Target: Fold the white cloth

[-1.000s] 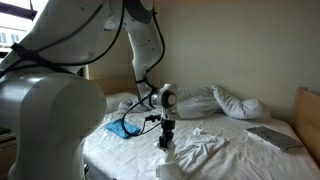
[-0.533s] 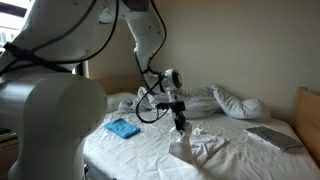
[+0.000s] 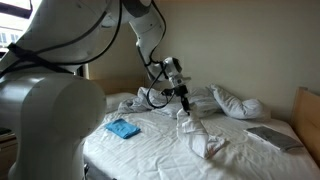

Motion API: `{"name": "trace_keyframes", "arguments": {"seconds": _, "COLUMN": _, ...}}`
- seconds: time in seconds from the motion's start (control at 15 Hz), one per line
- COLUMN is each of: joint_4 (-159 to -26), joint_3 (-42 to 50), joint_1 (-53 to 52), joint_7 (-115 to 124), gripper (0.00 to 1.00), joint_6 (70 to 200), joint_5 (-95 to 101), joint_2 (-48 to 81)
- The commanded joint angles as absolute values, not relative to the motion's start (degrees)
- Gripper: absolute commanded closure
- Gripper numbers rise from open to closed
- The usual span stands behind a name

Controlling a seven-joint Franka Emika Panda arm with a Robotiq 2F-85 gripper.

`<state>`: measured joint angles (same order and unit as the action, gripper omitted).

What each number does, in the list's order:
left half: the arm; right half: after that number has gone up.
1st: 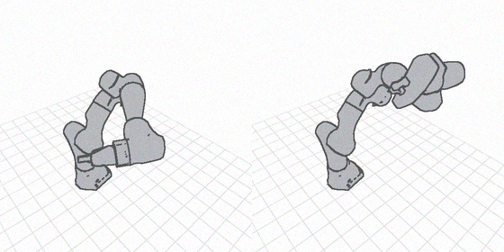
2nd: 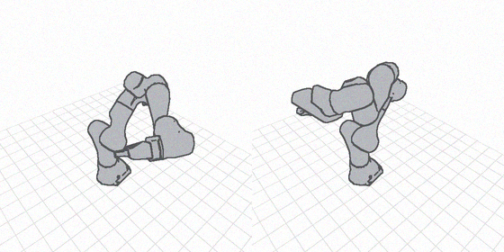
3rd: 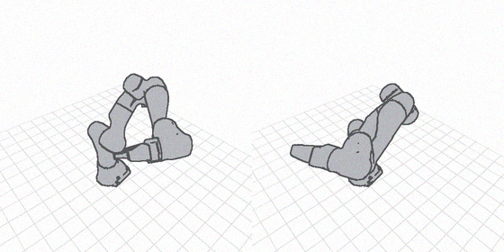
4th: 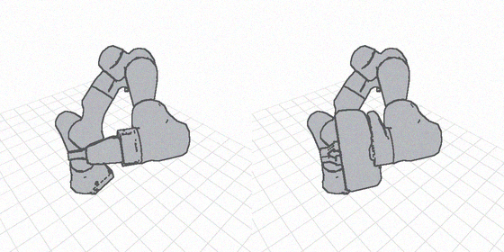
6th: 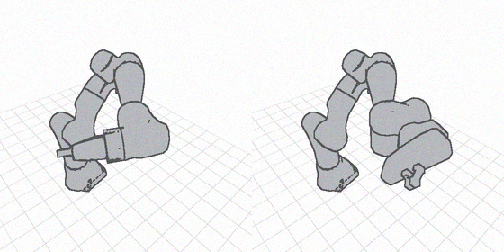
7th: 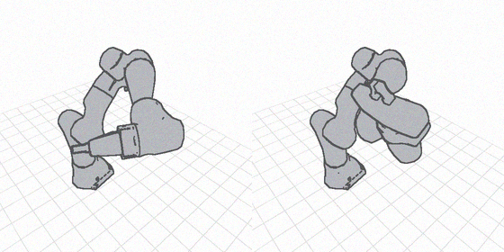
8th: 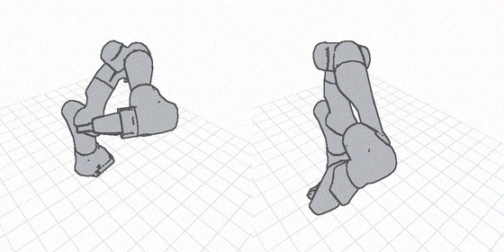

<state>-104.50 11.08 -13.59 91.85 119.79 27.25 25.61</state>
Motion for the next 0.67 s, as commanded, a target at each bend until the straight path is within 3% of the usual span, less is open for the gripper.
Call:
{"name": "trace_keyframes", "arguments": {"seconds": 0.0, "joint_4": -94.0, "joint_3": 9.3, "joint_1": -9.3, "joint_7": 85.8, "gripper": 0.97, "joint_6": 117.0, "joint_5": 26.1, "joint_2": 32.2}}
{"name": "trace_keyframes", "arguments": {"seconds": 0.6, "joint_4": -72.5, "joint_3": 8.5, "joint_1": -5.5, "joint_7": 74.3, "gripper": 0.97, "joint_6": 117.8, "joint_5": 19.2, "joint_2": 50.4}}
